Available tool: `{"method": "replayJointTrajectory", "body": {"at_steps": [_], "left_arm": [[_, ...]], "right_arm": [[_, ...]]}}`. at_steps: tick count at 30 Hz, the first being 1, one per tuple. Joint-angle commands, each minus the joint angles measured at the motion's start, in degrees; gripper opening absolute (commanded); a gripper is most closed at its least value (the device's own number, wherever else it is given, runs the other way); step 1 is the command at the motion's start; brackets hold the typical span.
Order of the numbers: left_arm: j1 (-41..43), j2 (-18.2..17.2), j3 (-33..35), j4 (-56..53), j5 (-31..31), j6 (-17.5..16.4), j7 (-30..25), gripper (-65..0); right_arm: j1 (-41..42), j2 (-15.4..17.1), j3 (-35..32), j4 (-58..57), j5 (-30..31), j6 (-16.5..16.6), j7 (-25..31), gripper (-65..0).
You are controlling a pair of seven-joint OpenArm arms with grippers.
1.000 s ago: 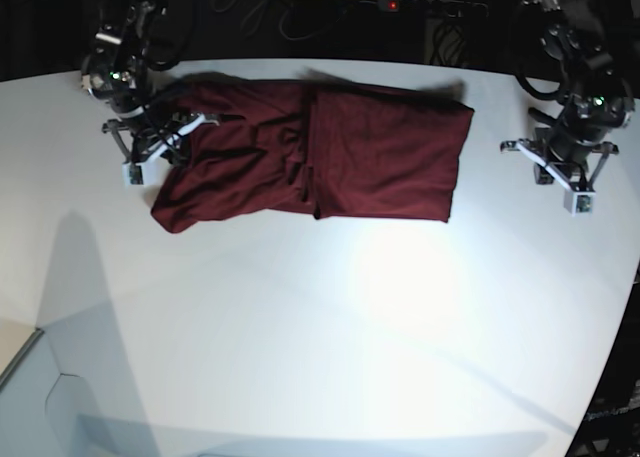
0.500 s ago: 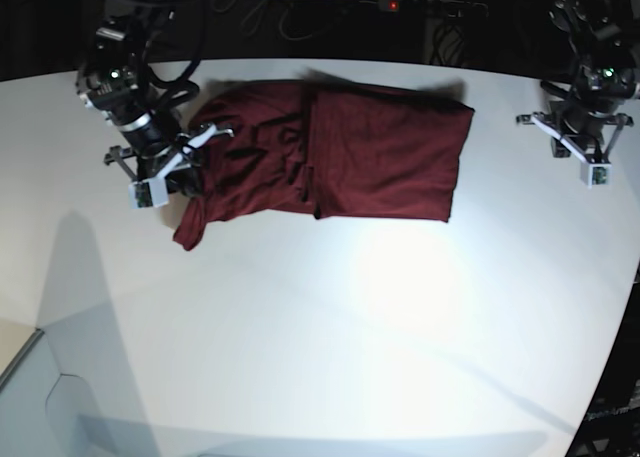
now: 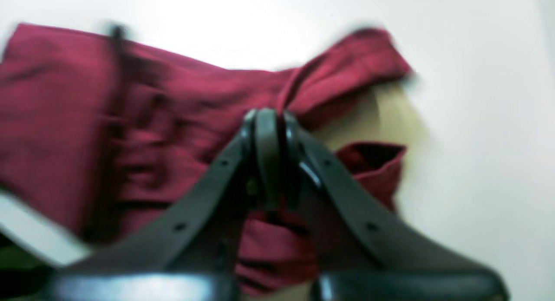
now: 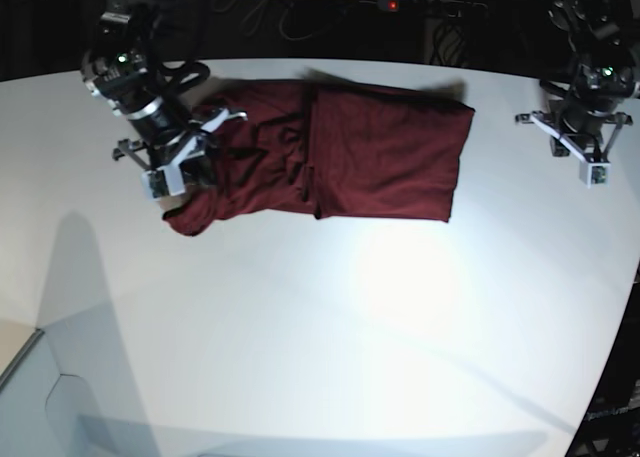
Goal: Layout the t-shirt on the table in an organized manner, then fold the t-shirt properly
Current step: 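Move both grippers to the shirt ends and grasp the end near the right gripper, then fold the grasped shirt end over the rest with the right gripper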
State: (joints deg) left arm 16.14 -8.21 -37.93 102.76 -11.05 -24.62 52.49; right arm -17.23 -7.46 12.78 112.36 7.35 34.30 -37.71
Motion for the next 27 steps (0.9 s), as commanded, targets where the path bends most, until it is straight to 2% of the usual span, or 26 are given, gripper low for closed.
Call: {"method": "replayJointTrajectory", "body": {"at_steps": [1,10,19,25,27], "left_arm": [[-0.4,-0.6,-0.1,0.8,-0.3,0.1,-0.7,-64.8],[-2.1,-0.5,3.7,0.1,0.3,0.7,-0.4,-64.8],[-0.4,-1.2,2.2,0.1,1.4,0.6,-0.4,-64.8],[0.6,-0.5,-0.7,0.7,4.4,0.2,0.5,-64.8],[1.5,-0.5,-1.2,0.8,4.0,0.2,2.3,-64.8]], "right_arm": [[-0.4,-0.1,-1.6,2.0,1.0,0.6,1.6,-65.0],[0.0,-0.1,-15.7,2.9,1.0,0.5,1.7,-65.0],[2.5,-0.2,-29.4,2.7,1.0,0.0,1.7,-65.0],[6.6,-0.1,-38.2,0.5,1.0,-7.4,1.7,-65.0],[8.6,-0.1,-40.0,-1.8,1.0,-7.7,1.7,-65.0]]}}
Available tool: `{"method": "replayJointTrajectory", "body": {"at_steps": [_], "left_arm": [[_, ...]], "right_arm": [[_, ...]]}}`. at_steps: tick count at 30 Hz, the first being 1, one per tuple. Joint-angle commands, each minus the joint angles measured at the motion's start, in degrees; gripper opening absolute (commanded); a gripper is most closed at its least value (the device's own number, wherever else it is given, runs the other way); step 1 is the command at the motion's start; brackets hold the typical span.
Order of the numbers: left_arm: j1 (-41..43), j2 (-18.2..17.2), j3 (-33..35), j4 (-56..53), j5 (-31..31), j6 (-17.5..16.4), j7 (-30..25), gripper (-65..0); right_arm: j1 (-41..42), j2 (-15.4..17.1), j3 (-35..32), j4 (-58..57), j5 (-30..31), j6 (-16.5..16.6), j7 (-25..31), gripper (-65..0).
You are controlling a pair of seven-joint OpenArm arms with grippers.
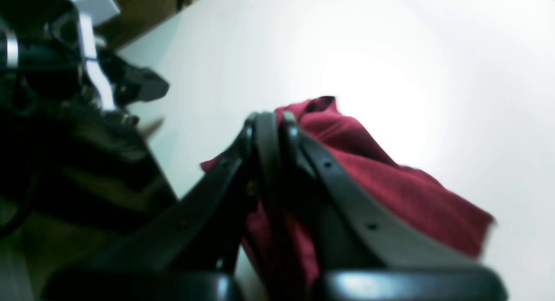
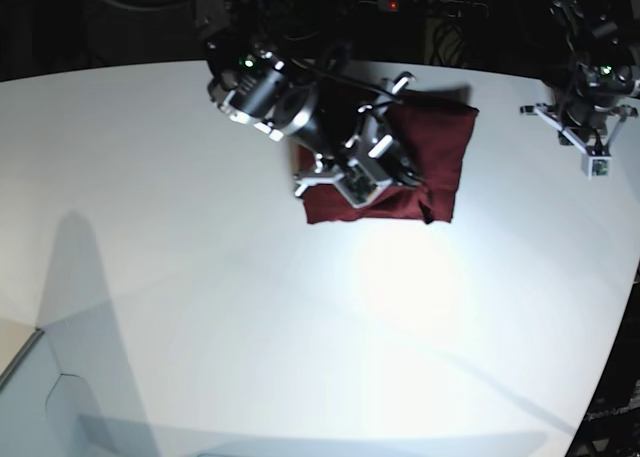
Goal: Layout the t-shirt on the table in an organized manner, then fold the t-shirt properly
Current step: 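Fold the grasped shirt end over the rest with the right gripper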
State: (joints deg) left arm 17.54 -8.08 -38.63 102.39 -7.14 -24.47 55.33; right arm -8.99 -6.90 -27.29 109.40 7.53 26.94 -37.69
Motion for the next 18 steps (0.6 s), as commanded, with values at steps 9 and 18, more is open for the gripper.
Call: {"method": "replayJointTrajectory", "body": {"at_steps": [9,18], "left_arm": [[0.3,3.1,-1.0,3.7,0.1,0.1,1.0,-64.8],[-3.5,4.5,-0.4,3.3,0.6,0.1,1.1,-64.8]], "right_arm": [[7.2,-2.1,-0.3,-8.3,0.8,-0.4,1.7,-65.0],[10.9,-2.1,-0.4,-12.0,0.8,-0.4,2.4,-65.0]]}}
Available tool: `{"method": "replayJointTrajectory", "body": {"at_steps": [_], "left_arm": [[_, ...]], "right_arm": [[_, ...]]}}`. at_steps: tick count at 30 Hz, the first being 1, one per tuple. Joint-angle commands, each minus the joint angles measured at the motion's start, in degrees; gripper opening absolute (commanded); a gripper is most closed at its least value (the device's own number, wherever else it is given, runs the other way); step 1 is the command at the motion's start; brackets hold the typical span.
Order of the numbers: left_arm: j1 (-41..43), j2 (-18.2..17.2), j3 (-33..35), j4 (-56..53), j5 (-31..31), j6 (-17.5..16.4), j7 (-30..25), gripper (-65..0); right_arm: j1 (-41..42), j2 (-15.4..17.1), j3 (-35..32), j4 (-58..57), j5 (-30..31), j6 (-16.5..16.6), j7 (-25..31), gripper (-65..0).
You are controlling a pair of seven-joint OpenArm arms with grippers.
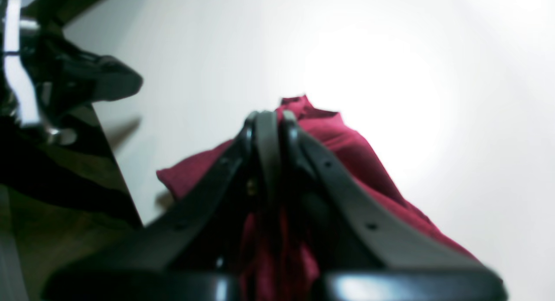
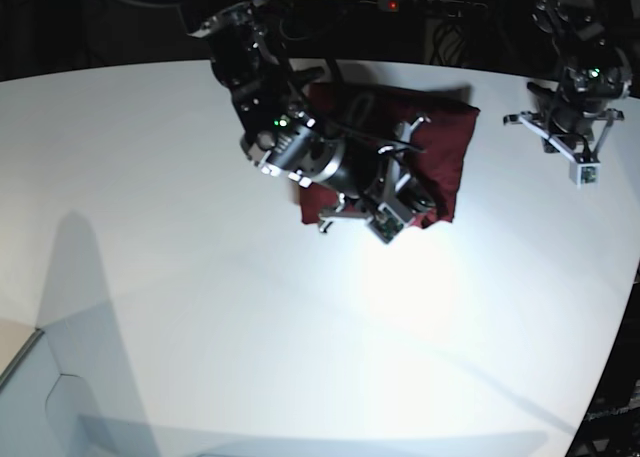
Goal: Layout the t-shirt on the table in an organized manner, then fold the t-shirt properly
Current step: 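Fold the grasped shirt end over the rest with the right gripper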
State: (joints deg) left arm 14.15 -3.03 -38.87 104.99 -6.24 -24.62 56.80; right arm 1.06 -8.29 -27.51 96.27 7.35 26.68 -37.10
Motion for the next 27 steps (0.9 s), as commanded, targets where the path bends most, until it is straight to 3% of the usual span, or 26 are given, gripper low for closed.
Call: {"method": "replayJointTrajectory", "body": {"at_steps": [1,9,13,18,27], "left_arm": [[-0.3,-0.4,0.0,0.7,-0.7,0.2,-0.4,-64.8],[-0.3,-0.1,6.0,-2.1,-0.2,0.2,-0.5,-64.8],[0.0,-0.1,6.9,-2.5,-0.3,0.2,-0.6,-64.8],[0.1,-0.1,6.9,-2.5,-0.2,0.2,-0.6,-64.8],[1.3,-0.6,6.4,-2.2,-0.2,0.2,-0.5,-64.8]], "right_arm": [[1.0,-0.7,-0.2,1.0,1.0,-0.2,2.7,-65.0],[2.5,-0.7,-8.6,-6.1,1.0,-0.3,8.4,-65.0],[3.7,-0.7,-8.8,-9.8,1.0,-0.3,11.7,-65.0],[6.0,-0.7,-8.9,-12.0,1.0,-0.3,11.8,-65.0],[4.1,-0.7,-9.1,-6.3,1.0,-0.3,12.3,-39.4]]}}
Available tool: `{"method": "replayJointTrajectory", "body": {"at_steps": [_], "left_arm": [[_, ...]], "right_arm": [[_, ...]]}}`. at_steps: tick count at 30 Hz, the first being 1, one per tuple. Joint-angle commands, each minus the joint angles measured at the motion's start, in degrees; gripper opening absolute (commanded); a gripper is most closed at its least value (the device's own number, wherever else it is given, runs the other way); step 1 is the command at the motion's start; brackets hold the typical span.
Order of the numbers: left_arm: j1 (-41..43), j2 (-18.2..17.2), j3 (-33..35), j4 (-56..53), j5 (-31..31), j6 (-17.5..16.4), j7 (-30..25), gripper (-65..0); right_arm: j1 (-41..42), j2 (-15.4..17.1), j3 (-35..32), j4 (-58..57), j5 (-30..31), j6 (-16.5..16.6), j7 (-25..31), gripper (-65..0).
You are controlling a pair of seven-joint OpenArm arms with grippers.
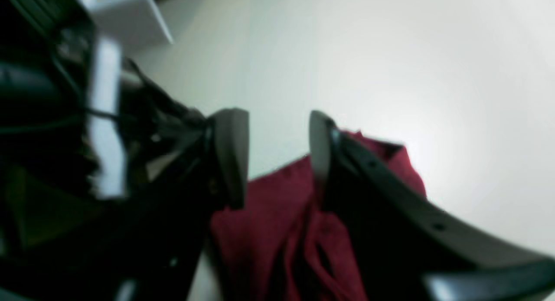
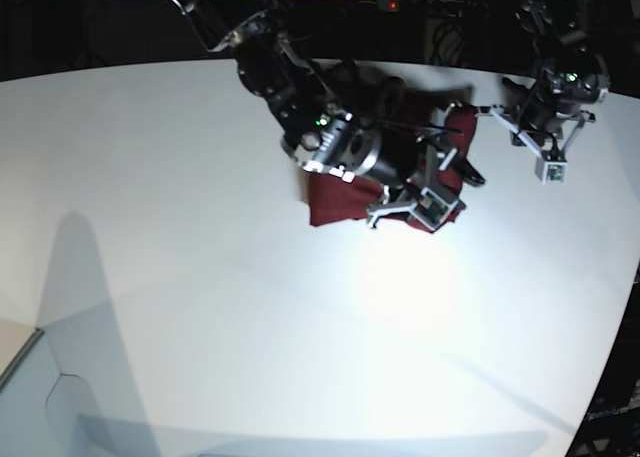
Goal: Layout the t-shirt on the table in an organized manner, then fold the t-shirt properly
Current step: 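Fold the grasped shirt end over the rest with the right gripper, then press the folded bundle flat with the right gripper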
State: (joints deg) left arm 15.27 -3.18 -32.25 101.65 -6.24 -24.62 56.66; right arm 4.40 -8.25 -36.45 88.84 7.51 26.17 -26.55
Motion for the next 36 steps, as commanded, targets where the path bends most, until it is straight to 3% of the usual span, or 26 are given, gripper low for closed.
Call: {"method": "replayJointTrajectory", "body": {"at_steps": [1,5,13,18,20,32,36], "left_arm": [[0.5,-0.6,-0.2,1.4,-0.2,0.2,-0.4,-64.8],[1.5,-1.8,-1.4,1.5,-0.7,0.2,-0.3,-64.8],[1.9,-2.5,-7.6,1.0,-0.7,0.1,-0.8,-64.8],[1.3,-4.5,-8.1,0.9,-0.7,0.1,-0.8,-64.8],[1.2,-4.7,-8.1,0.9,-0.7,0.1,-0.8,-64.8],[0.5,-4.4,-8.3,0.9,-0.7,0.1,-0.8,-64.8],[0.6,-4.4,-8.4,0.9,-0.7,0.1,-0.8,-64.8]], "right_arm": [[-0.1,-0.7,-0.2,3.0,0.9,0.2,1.7,-38.0],[-3.3,-0.7,0.7,9.4,0.7,0.2,1.3,-36.8],[-12.3,5.4,10.7,12.3,0.8,0.2,1.2,-36.3],[-17.5,5.7,16.2,12.2,0.8,0.2,1.5,-25.9],[-18.3,5.7,16.3,12.2,0.8,0.2,1.5,-23.5],[-18.1,4.3,12.5,6.9,0.8,0.2,1.7,-24.0],[-17.6,4.3,9.2,6.9,0.8,0.2,1.7,-27.1]]}}
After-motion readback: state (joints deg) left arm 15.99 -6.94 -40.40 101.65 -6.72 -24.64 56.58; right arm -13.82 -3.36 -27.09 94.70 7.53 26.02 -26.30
